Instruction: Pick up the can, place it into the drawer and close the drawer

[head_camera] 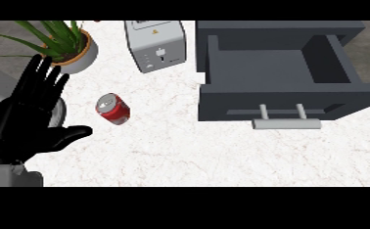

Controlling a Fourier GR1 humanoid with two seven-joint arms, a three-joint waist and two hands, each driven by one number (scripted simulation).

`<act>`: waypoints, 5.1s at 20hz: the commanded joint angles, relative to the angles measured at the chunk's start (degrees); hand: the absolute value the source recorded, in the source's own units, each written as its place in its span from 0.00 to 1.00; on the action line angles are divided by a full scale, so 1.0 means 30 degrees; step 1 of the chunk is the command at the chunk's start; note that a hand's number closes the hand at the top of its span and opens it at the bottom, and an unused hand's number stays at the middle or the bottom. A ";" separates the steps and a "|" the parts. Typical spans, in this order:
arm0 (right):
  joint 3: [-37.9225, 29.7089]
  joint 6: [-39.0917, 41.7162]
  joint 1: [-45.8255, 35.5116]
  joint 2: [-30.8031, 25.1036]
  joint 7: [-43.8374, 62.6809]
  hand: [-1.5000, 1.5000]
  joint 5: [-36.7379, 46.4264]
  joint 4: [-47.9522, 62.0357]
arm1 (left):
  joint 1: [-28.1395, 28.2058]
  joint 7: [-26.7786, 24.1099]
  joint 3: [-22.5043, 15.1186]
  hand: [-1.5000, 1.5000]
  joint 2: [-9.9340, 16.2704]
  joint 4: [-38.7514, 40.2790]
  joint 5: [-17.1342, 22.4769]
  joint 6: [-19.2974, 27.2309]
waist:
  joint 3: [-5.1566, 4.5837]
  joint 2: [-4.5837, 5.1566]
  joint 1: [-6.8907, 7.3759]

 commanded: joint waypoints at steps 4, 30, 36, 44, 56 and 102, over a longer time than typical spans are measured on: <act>-0.0331 0.2017 0.0862 0.0939 -0.1790 0.00 0.0909 0.0970 | -0.1324 -0.3062 -0.0840 0.00 -0.0774 0.4492 -0.1748 0.0460 | 0.0005 0.0020 -0.0085; -0.3736 0.3722 0.0097 0.1099 0.0322 0.00 -0.1379 0.0663 | -0.0577 -1.3129 0.1147 0.00 -0.0031 1.5677 -0.1644 -0.0915 | -0.0002 0.0012 0.0002; -0.4439 0.3928 0.0271 0.1252 0.1207 0.00 -0.2569 -0.0327 | -0.1919 -1.4535 0.1755 0.00 0.0758 1.8905 -0.1130 -0.1780 | -0.0006 0.0016 -0.0042; -0.3576 0.4080 0.0911 0.2526 0.2025 0.00 -0.1803 -0.1953 | -0.3107 -1.5709 0.2043 0.00 0.0879 2.2150 -0.0661 -0.2099 | -0.0007 0.0018 -0.0052; -0.3652 0.4672 0.1806 0.2535 0.0575 0.00 -0.1832 -0.1522 | -0.6245 -1.8796 0.3062 0.00 0.0884 2.8365 0.0282 -0.3317 | -0.0009 0.0037 -0.0200; -0.4294 0.3935 0.2248 0.2099 0.1758 0.00 -0.3866 -0.2111 | -0.8627 -0.7906 -0.5233 1.00 -0.1360 1.0893 0.0222 0.4673 | 0.0006 -0.0012 -0.0146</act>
